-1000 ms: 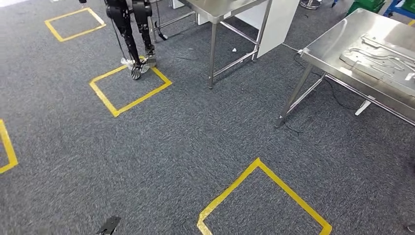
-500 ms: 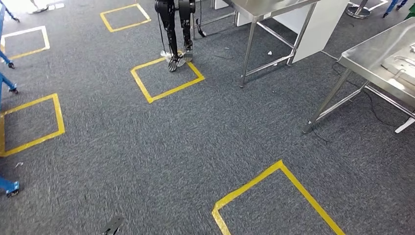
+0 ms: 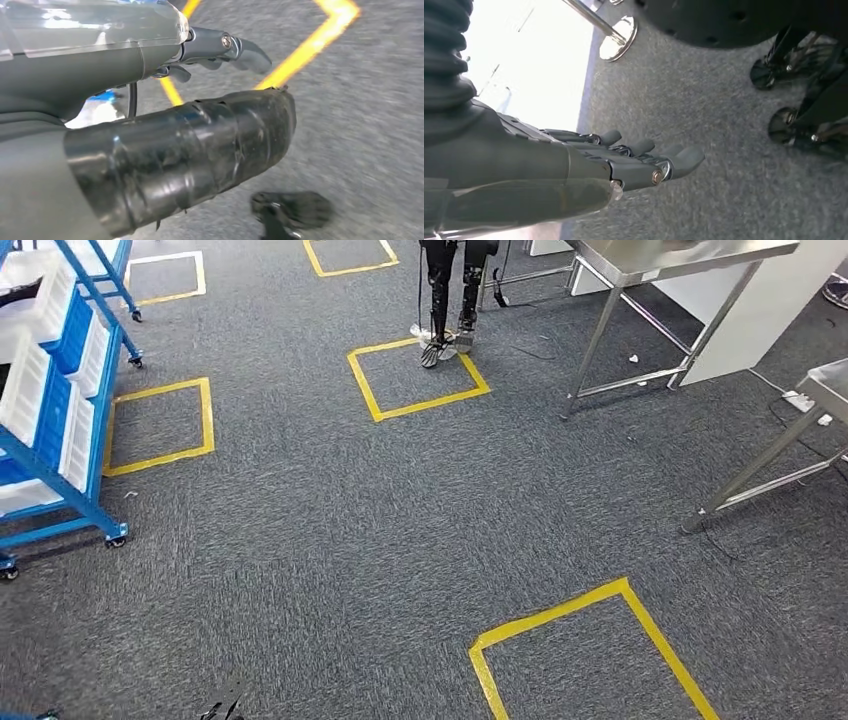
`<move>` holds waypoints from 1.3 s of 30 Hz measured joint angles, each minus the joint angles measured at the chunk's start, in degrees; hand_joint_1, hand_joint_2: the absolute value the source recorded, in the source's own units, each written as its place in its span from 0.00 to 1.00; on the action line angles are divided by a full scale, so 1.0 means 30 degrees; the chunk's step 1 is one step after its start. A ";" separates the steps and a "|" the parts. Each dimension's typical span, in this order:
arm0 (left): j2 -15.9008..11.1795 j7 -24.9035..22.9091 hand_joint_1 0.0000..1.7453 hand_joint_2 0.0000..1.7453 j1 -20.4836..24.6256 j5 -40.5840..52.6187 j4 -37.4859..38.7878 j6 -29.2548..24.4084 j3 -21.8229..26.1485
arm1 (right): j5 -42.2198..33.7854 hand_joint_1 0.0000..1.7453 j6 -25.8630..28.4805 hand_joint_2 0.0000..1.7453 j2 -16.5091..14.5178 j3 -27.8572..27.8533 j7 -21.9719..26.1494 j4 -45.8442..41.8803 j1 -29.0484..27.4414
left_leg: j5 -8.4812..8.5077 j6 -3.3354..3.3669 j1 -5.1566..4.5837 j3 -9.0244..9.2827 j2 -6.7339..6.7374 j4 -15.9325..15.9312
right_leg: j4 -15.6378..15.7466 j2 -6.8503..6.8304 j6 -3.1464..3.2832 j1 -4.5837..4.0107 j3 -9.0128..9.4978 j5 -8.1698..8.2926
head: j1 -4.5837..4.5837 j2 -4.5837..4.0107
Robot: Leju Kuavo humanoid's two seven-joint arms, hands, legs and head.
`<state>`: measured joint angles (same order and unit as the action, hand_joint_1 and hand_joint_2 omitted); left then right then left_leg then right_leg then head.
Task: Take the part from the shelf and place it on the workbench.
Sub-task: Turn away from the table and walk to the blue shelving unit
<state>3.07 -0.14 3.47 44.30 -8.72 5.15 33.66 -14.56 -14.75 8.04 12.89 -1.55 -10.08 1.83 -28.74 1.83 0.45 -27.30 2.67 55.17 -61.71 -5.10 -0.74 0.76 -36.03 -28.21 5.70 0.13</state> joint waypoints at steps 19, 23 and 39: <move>-0.0007 0.0423 0.00 0.00 -0.0020 -0.0206 0.0013 0.0093 -0.0007 | -0.0055 0.00 -0.0013 1.00 -0.0064 0.0024 0.0013 -0.0002 -0.0023 | -0.1176 -0.0934 0.0023 -0.4620 -0.1076 0.5955 | 0.1797 0.0922 0.1038 -0.0157 0.1658 0.0239 | 0.0104 0.0000; -0.0016 0.0847 0.00 0.00 -0.0024 -0.0379 0.0005 0.0375 -0.0004 | -0.0120 0.00 -0.0007 1.00 -0.0064 0.0024 0.0126 -0.0002 -0.0065 | 0.0248 -0.1053 0.0166 -0.1920 -0.0254 0.3818 | 0.1554 -0.0130 0.0821 -0.0191 0.0837 0.0749 | 0.0115 0.0002; -0.0089 0.1834 0.00 0.00 0.0038 0.0822 -0.0016 -0.1566 -0.0621 | -0.0415 0.00 0.0208 1.00 -0.0166 0.0022 0.0211 0.0014 -0.0327 | 0.0376 0.0330 -0.0255 -0.0805 -0.2378 0.0585 | 0.0034 0.2691 0.0168 0.0085 0.1096 -0.0048 | -0.0009 0.0000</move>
<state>2.80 5.36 3.59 46.77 -8.76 0.45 31.80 -15.80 -14.13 7.54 12.96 -0.91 -10.03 0.85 -27.61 2.82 -0.32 -29.71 -4.47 56.93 -61.61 2.97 -0.24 1.02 -32.74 -28.35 5.68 0.13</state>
